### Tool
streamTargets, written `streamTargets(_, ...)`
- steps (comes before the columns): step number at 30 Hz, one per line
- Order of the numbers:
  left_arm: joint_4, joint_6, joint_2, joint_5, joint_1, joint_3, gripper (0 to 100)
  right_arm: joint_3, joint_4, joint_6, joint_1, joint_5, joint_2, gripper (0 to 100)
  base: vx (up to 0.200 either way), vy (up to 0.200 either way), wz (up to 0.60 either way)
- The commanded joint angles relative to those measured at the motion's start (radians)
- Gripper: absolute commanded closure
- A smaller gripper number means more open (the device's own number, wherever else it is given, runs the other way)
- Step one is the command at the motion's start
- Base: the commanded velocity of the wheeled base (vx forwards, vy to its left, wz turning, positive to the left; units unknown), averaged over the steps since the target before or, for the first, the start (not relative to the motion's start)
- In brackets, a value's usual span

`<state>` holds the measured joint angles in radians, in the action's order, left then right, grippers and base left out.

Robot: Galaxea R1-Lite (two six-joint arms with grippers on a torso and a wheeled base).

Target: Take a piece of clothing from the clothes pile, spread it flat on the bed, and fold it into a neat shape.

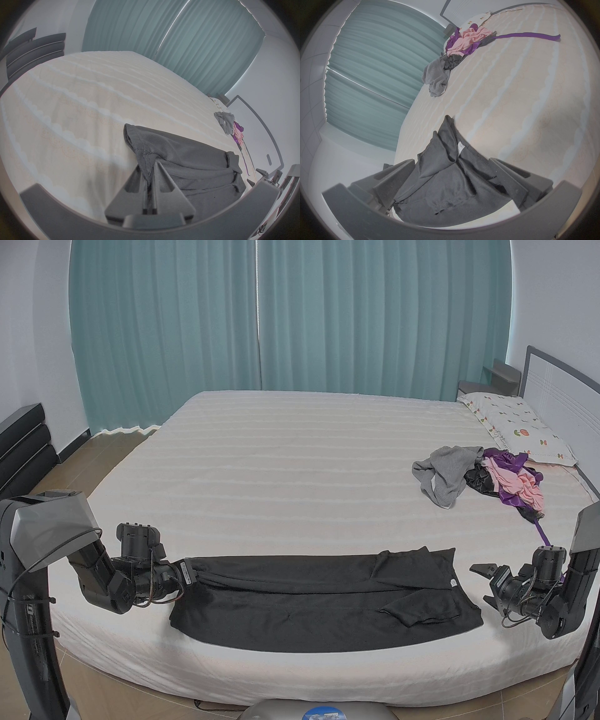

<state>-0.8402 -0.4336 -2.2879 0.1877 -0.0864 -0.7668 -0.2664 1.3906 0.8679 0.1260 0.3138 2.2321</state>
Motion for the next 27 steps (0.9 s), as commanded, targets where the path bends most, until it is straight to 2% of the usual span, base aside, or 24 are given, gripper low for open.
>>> streamTargets(1, -0.003, -0.013, 0.002, -0.001, -0.003, -0.003, 100, -0.008, 0.001, 0.000, 0.021, 0.001, 0.001, 0, 0.000, 0.000, 0.00)
streamTargets(21, -0.037, -0.016, -0.010, -0.005, -0.003, -0.003, 100, -0.014, -0.001, 0.000, 0.023, 0.002, 0.012, 0, 0.000, 0.000, 0.00)
streamTargets(24, -0.037, -0.016, -0.010, -0.007, -0.003, -0.003, 100, -0.014, -0.001, 0.000, 0.023, 0.002, 0.012, 0, -0.200, 0.000, 0.00)
streamTargets(27, -0.037, -0.017, -0.008, -0.005, -0.003, -0.002, 100, -0.014, -0.001, 0.000, 0.023, 0.002, 0.011, 0, 0.000, 0.000, 0.00)
